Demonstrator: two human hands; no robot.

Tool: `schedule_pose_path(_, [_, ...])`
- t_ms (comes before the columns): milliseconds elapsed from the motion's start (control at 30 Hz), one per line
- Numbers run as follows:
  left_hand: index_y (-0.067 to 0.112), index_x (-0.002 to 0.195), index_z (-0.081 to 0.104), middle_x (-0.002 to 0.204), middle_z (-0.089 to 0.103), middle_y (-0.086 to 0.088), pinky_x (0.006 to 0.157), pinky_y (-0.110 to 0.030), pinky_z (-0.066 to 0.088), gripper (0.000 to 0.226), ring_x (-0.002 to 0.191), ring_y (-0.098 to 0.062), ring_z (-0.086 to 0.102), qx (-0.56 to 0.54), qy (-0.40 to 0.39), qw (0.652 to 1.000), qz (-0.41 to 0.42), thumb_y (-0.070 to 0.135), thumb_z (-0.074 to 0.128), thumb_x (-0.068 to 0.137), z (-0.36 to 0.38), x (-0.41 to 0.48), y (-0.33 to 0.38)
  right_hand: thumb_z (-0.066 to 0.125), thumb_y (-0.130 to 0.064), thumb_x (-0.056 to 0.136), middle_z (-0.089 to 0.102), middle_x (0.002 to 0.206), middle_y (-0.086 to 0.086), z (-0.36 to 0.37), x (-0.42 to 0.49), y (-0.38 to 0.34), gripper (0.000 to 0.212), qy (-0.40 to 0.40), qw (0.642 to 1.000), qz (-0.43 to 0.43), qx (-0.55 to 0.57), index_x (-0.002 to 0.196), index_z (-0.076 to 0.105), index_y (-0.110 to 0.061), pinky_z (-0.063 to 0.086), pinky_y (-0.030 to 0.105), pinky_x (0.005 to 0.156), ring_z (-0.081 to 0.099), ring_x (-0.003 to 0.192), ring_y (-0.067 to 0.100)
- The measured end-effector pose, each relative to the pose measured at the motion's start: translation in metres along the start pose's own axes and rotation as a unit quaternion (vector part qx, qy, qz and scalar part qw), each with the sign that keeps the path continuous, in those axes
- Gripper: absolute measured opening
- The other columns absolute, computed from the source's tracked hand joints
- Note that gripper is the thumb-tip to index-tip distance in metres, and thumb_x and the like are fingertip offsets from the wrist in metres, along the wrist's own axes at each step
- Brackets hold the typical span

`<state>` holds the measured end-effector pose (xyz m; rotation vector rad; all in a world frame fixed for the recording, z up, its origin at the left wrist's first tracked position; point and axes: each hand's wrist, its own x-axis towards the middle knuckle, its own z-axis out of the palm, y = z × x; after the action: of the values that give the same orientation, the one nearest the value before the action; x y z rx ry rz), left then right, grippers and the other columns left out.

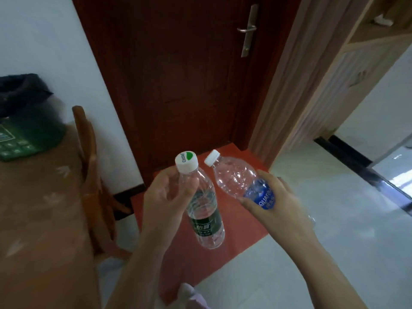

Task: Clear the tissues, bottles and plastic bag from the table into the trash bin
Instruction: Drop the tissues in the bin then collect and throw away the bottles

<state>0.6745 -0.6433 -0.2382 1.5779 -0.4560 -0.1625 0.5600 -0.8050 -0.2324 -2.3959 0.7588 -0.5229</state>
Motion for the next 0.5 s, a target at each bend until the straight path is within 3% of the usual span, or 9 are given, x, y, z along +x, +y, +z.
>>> schedule_pose_path(100, [0.033,0.094,0.058,0.083,0.068,0.011,0.063,-0.007,0.047,0.024,0.080,0.004,0.063,-0.008,0.040,0.999,-0.005,0.037,0.061,0.071,-0.011,0.052,0.000,0.068,-0.053,0.067,0.059,0.112,-0.002,0.016,0.060,-0.022,0.068,-0.010,0.999,-0.039,-0.011,0.126,0.051,-0.024,0.047,0.044,0.086,0.055,0.100,0.018])
schedule_pose_path(233, [0.024,0.098,0.061,0.085,0.068,0.006,0.062,-0.010,0.048,0.023,0.080,0.000,0.064,-0.025,0.091,0.995,-0.004,0.026,0.064,0.075,-0.024,0.101,-0.006,0.065,-0.056,0.066,0.058,0.114,-0.003,0.045,0.117,-0.040,0.069,-0.032,0.997,-0.069,0.000,0.125,0.050,-0.023,0.048,0.041,0.085,0.054,0.102,0.017])
schedule_pose_path(367, [0.027,0.091,0.063,0.082,0.070,0.016,0.065,-0.018,0.050,0.024,0.080,-0.002,0.064,-0.036,0.133,0.990,-0.023,0.030,0.065,0.068,-0.035,0.135,-0.014,0.067,-0.054,0.066,0.059,0.114,-0.001,0.072,0.161,-0.050,0.070,-0.068,0.994,-0.083,0.028,0.126,0.051,-0.022,0.047,0.045,0.085,0.054,0.102,0.018])
schedule_pose_path(500, [0.030,0.094,0.066,0.090,0.069,0.012,0.074,-0.026,0.049,0.032,0.090,-0.006,0.063,-0.035,0.191,0.980,-0.033,0.041,0.078,0.067,-0.047,0.174,-0.029,0.069,-0.052,0.065,0.060,0.112,0.000,0.099,0.214,-0.060,0.070,-0.091,0.988,-0.107,0.060,0.125,0.052,-0.020,0.048,0.046,0.084,0.055,0.101,0.020])
